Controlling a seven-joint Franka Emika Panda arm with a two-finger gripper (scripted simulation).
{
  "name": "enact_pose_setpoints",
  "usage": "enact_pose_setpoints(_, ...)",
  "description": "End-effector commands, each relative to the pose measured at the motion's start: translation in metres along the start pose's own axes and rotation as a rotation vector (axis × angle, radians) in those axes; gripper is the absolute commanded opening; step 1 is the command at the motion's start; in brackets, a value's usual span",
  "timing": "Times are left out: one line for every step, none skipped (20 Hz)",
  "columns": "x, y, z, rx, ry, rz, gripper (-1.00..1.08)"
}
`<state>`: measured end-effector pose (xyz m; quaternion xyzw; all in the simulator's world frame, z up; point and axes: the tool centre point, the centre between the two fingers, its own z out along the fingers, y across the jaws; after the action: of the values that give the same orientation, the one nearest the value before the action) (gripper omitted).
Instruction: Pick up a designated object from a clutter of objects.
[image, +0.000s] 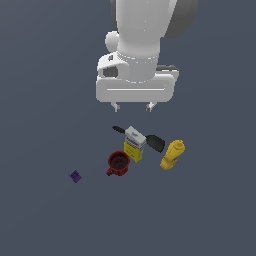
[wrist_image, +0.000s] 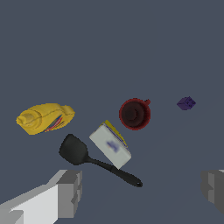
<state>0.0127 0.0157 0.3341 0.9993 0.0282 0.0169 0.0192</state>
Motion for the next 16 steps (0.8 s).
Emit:
enact_pose_setpoints(0.000,0.000,0.000,0.000,0.000,0.000,1.00)
enact_pose_setpoints(0.000,0.000,0.000,0.000,0.000,0.001,1.00)
enact_pose_setpoints(0.000,0.001,0.000,0.001,0.000,0.002,1.00)
enact_pose_setpoints(0.001,0.003,0.000,0.002,0.000,0.005,1.00)
enact_pose_setpoints(0.002,0.005,0.001,0.004,0.000,0.009,1.00)
enact_pose_setpoints(0.002,0.007,0.001,0.006,-0.001,0.014,1.00)
enact_pose_setpoints(0.003,0.010,0.001,0.008,-0.001,0.019,1.00)
enact_pose_setpoints(0.004,0.013,0.002,0.010,-0.001,0.024,1.00)
enact_pose_setpoints(0.005,0.015,0.002,0.011,-0.001,0.027,1.00)
enact_pose_setpoints(0.005,0.016,0.002,0.013,-0.001,0.029,1.00)
enact_pose_setpoints(0.005,0.017,0.001,0.013,-0.001,0.029,1.00)
enact_pose_setpoints(0.005,0.018,0.001,0.013,-0.001,0.029,1.00)
enact_pose_setpoints(0.005,0.017,0.001,0.013,-0.001,0.028,1.00)
enact_pose_setpoints(0.005,0.017,0.001,0.013,-0.001,0.028,1.00)
enact_pose_setpoints(0.005,0.017,0.002,0.013,-0.001,0.030,1.00)
enact_pose_setpoints(0.006,0.018,0.003,0.014,-0.001,0.033,1.00)
